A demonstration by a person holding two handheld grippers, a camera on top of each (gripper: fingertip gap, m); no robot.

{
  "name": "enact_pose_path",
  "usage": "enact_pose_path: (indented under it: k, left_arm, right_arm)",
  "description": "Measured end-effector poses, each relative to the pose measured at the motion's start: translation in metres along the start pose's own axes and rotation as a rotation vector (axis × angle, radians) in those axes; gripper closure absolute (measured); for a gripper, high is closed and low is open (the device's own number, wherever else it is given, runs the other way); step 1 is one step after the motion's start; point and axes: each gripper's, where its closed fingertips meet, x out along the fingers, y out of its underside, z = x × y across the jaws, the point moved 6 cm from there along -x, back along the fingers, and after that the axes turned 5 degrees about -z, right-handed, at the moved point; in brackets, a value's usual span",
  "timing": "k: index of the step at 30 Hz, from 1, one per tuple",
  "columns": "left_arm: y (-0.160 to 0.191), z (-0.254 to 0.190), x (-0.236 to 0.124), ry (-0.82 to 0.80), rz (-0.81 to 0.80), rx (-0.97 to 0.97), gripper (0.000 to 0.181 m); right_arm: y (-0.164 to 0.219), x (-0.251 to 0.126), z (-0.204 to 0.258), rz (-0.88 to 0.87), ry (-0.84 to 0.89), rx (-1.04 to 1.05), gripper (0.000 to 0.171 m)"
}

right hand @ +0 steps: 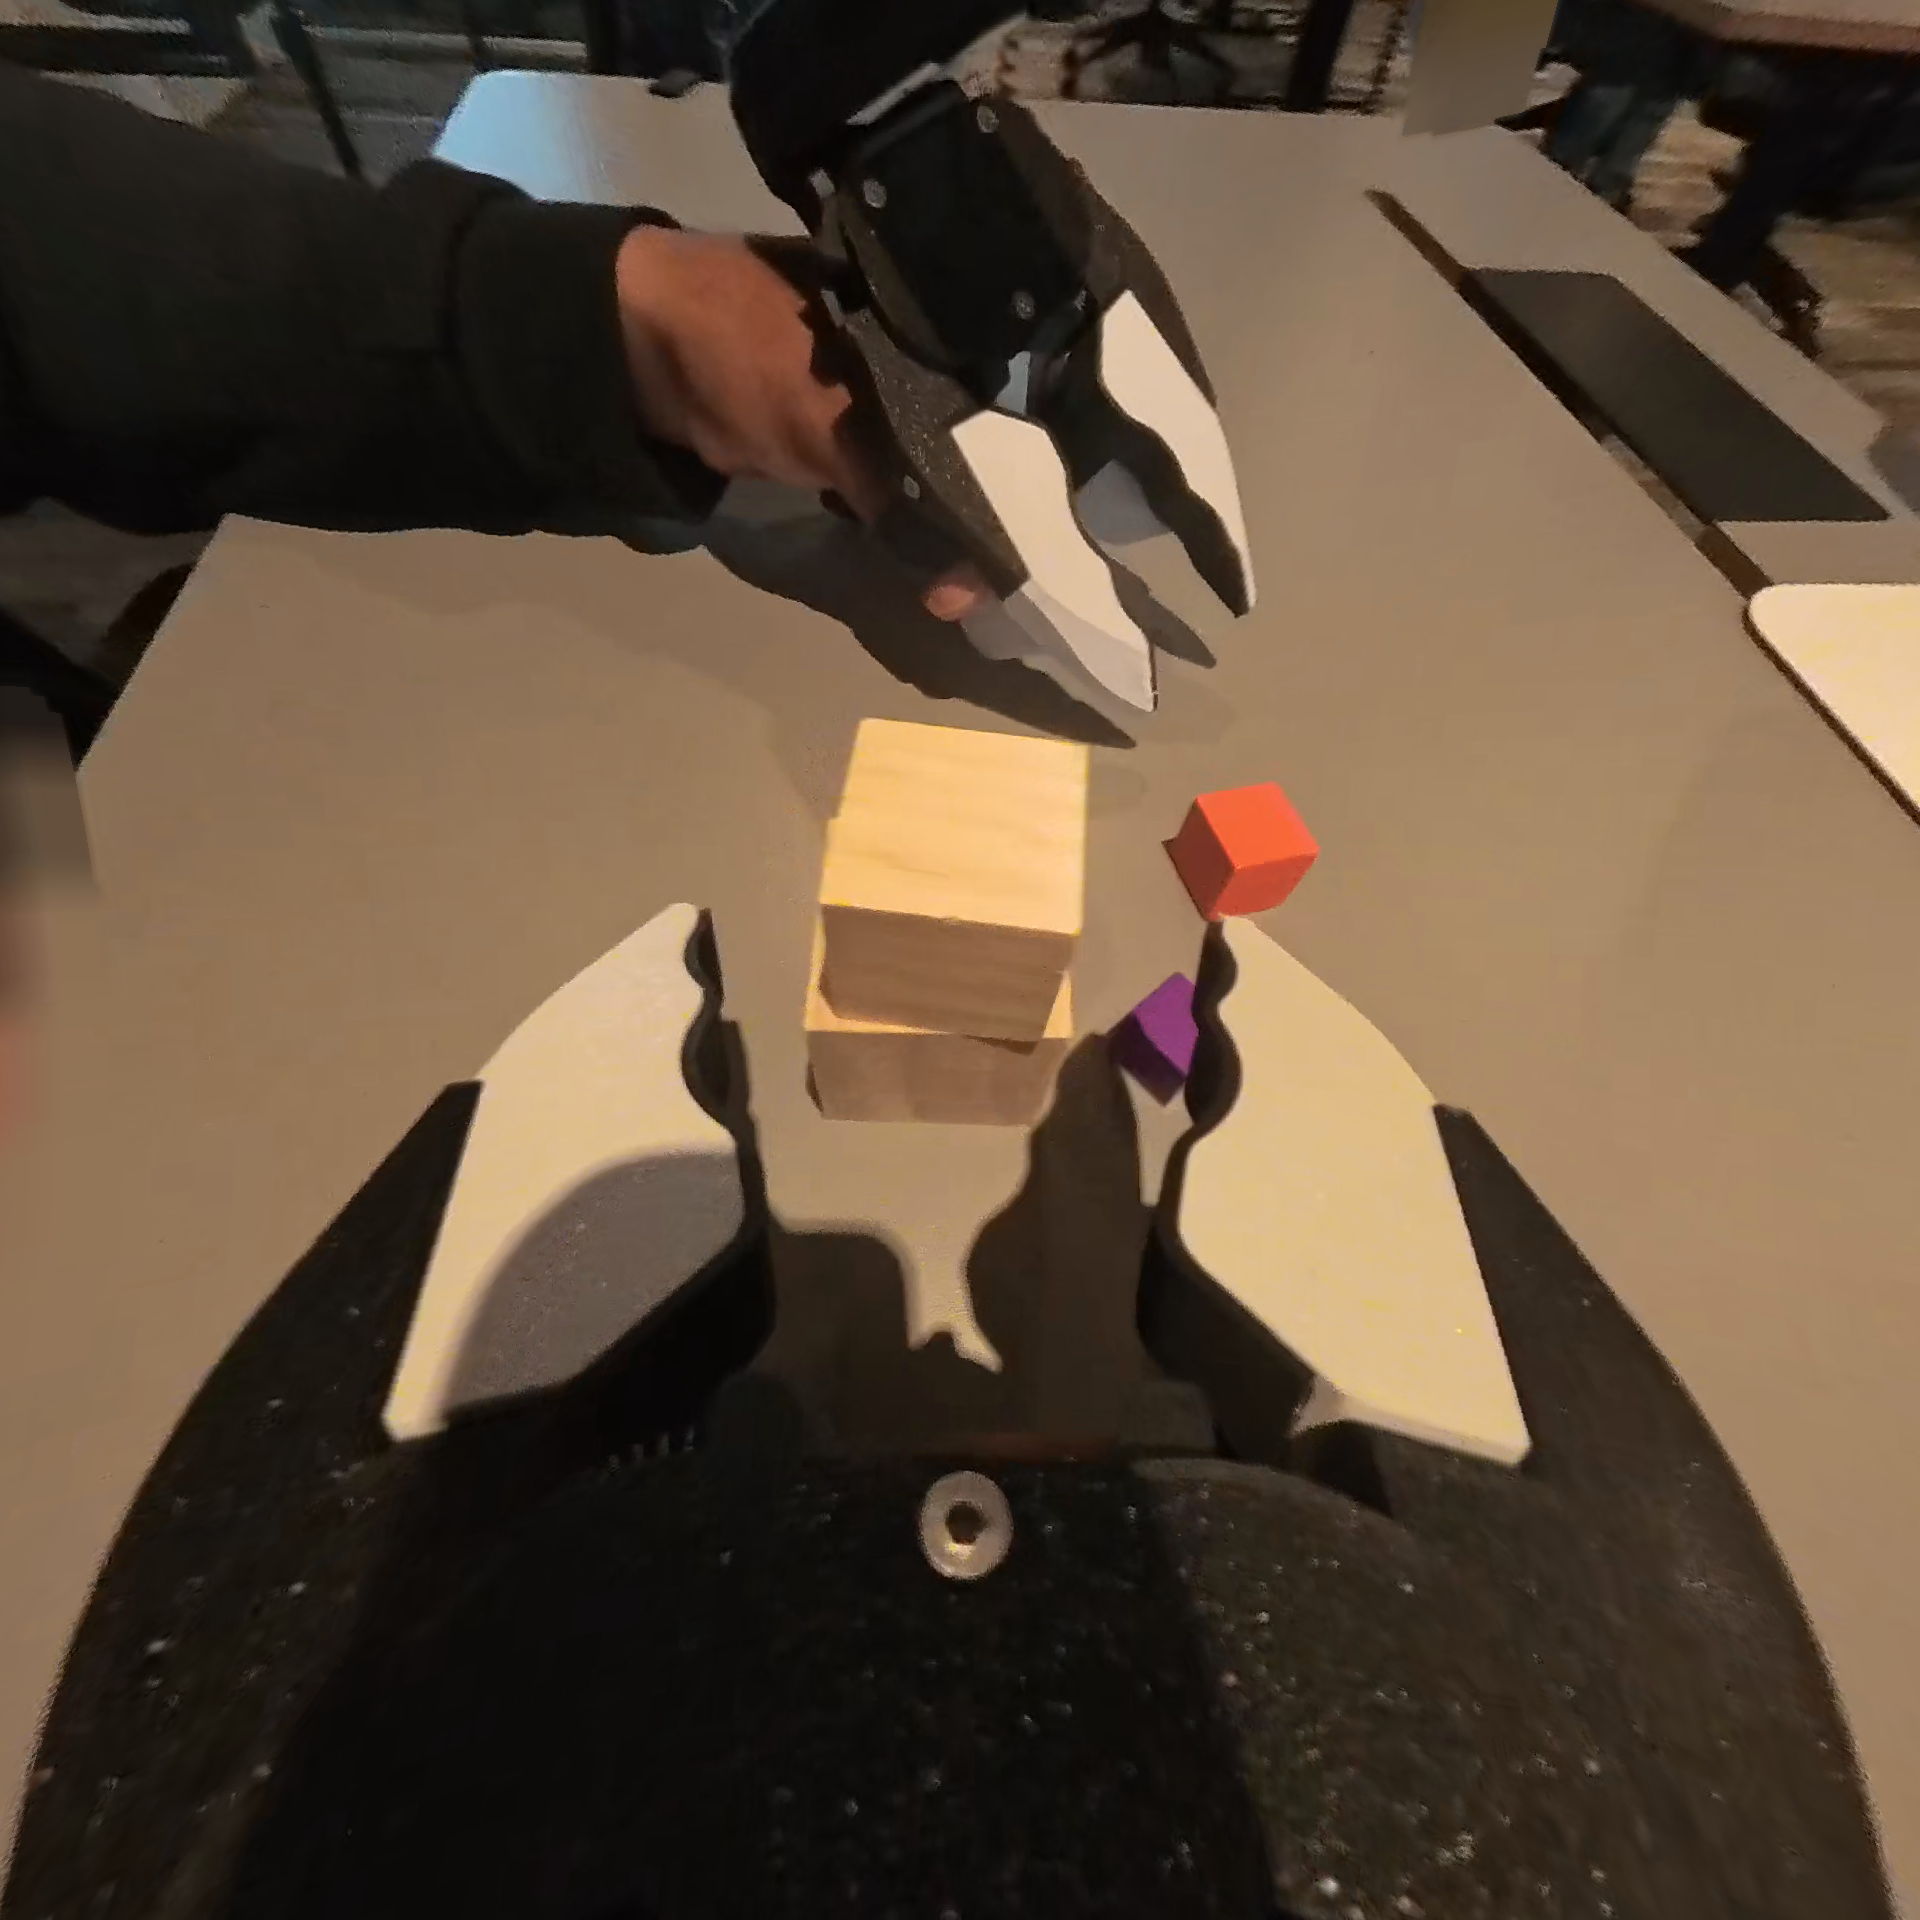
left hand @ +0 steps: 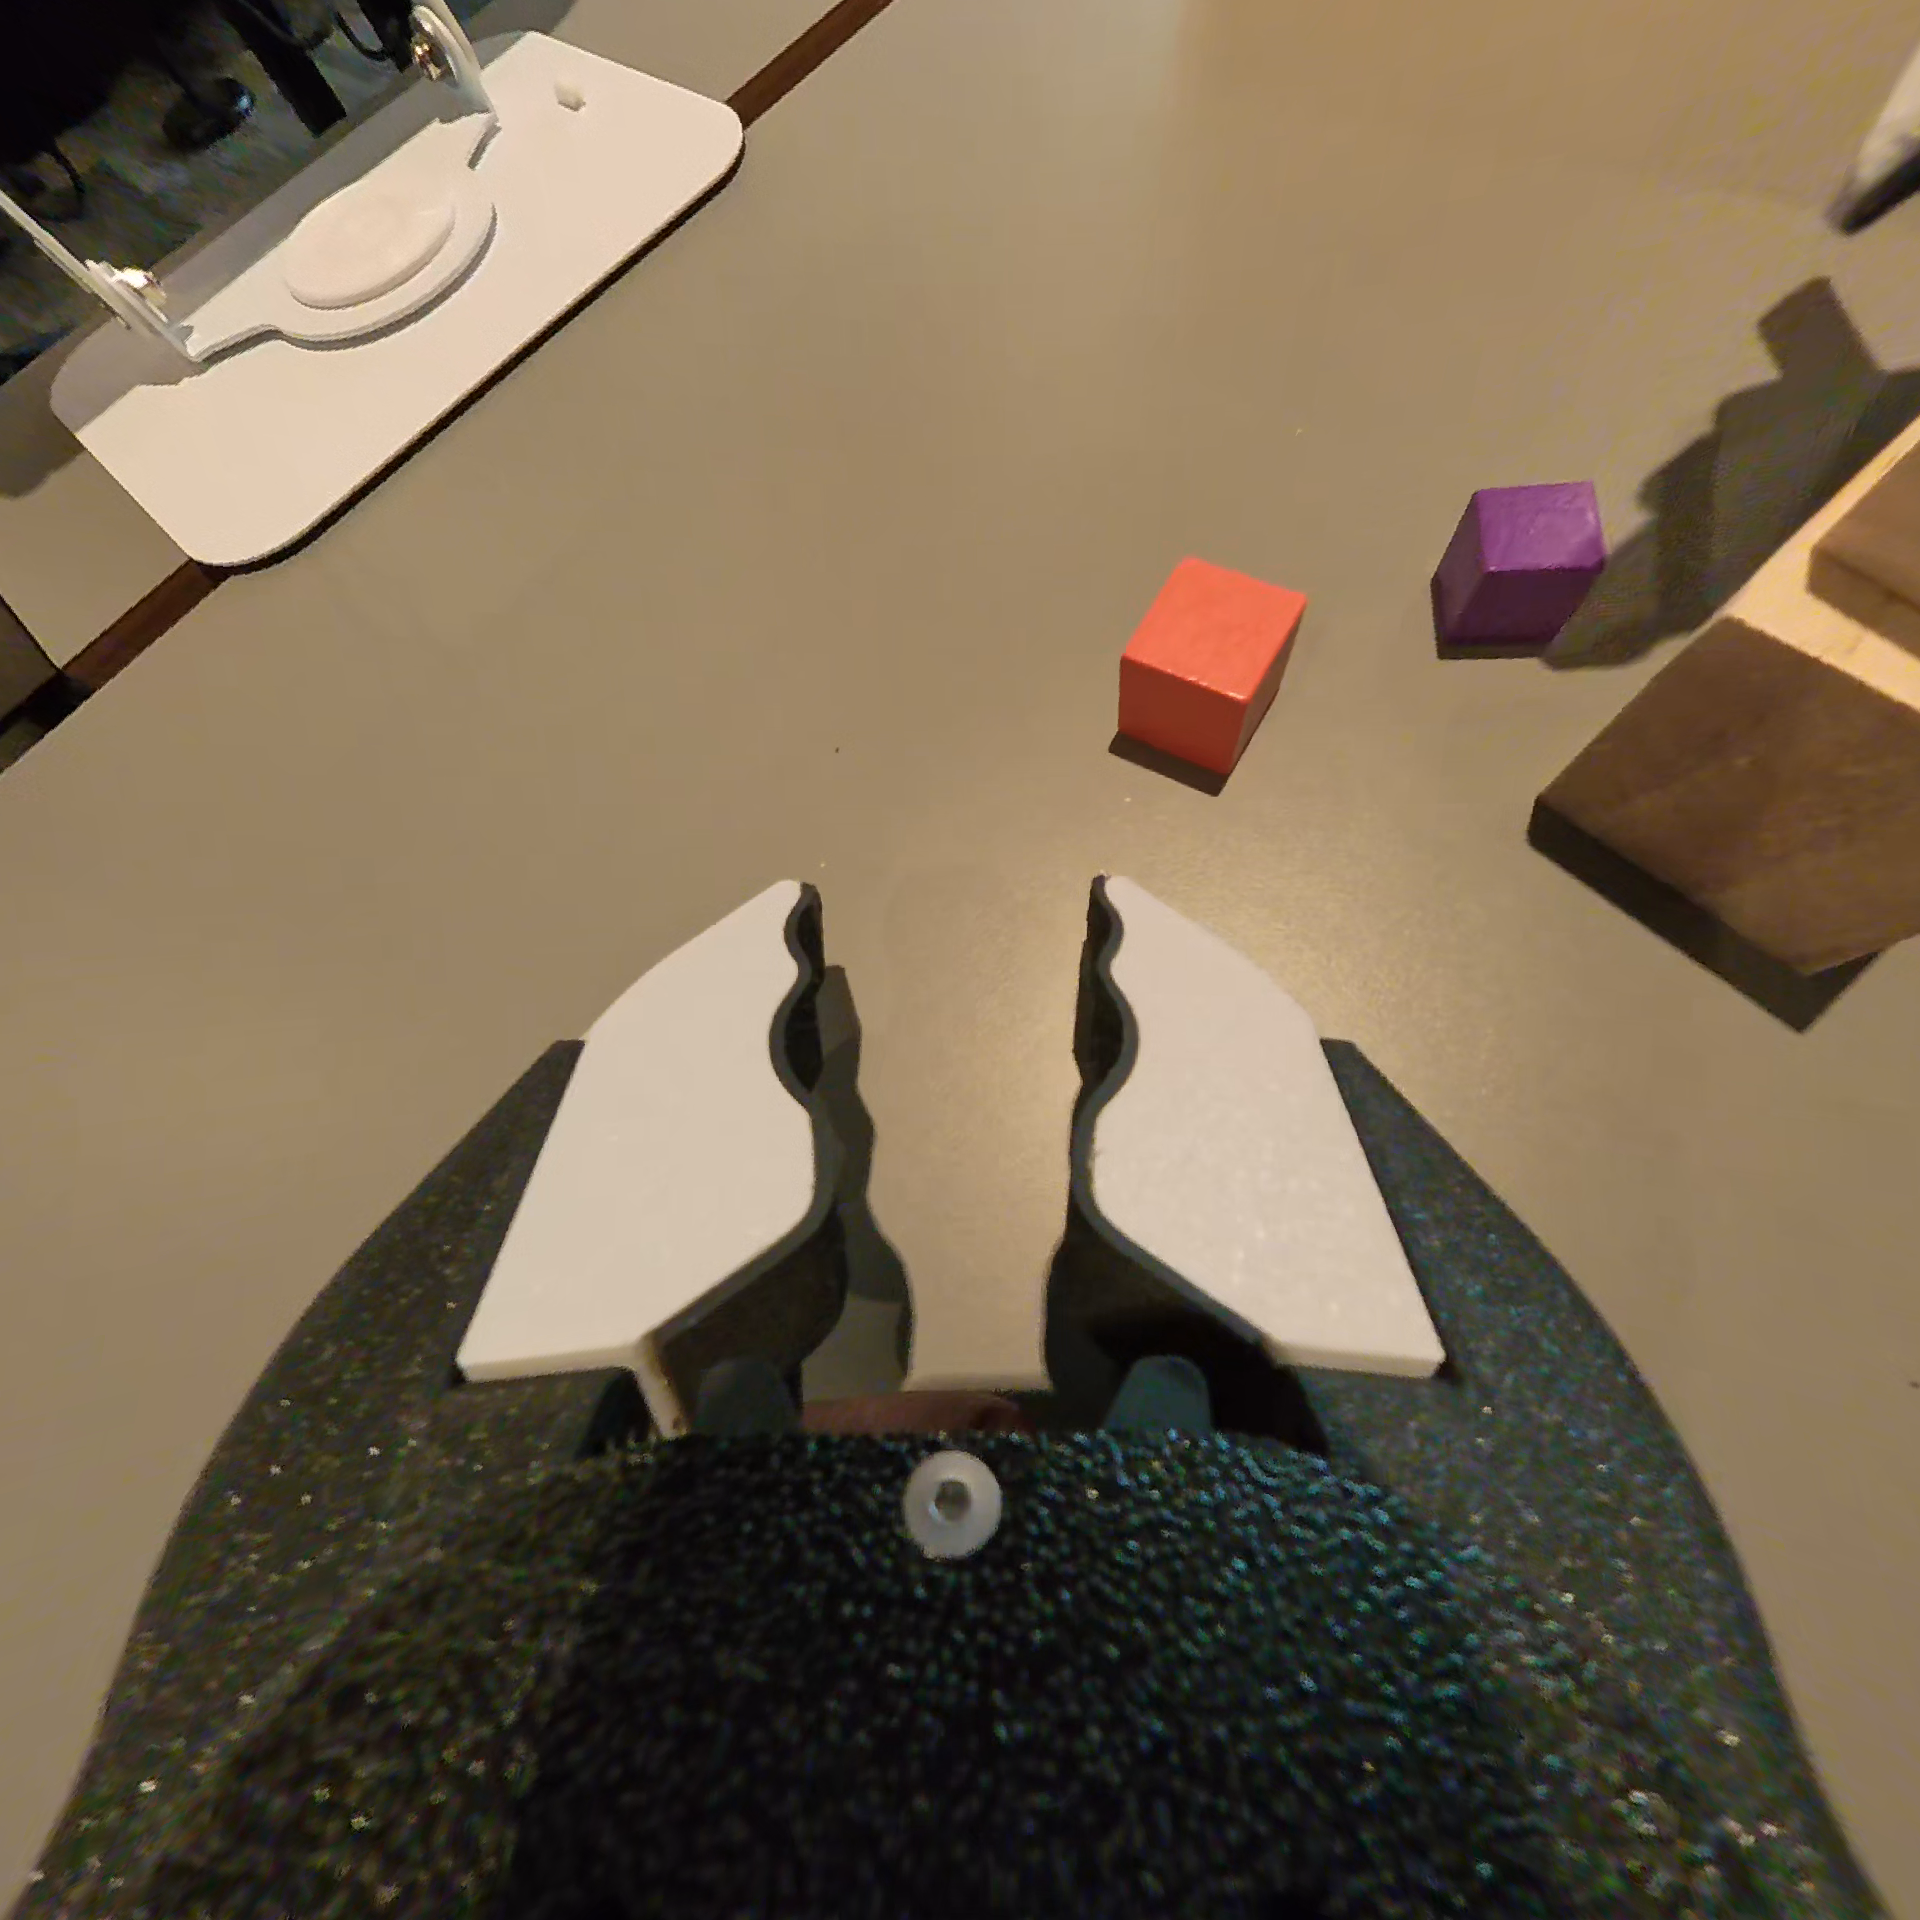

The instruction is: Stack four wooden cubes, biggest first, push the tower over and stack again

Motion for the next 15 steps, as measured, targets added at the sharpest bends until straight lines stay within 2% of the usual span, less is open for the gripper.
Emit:
enact_pose_path:
  k: [4,9,13,15]
  left_arm:
    - [0.000,0.000,0.000,-0.006,0.003,0.005,0.133]
    - [0.000,0.000,0.000,-0.011,0.004,0.007,0.133]
    - [0.000,0.000,0.001,-0.009,0.009,0.008,0.133]
    - [0.001,0.000,0.001,-0.006,0.012,0.007,0.133]
  right_arm:
    - [0.006,0.004,0.014,0.065,0.093,-0.025,0.090]
    - [0.003,0.005,0.012,0.033,0.161,-0.002,0.100]
    - [-0.004,-0.001,0.010,-0.052,0.146,0.013,0.127]
    - [-0.006,-0.003,0.009,-0.074,0.137,0.011,0.127]
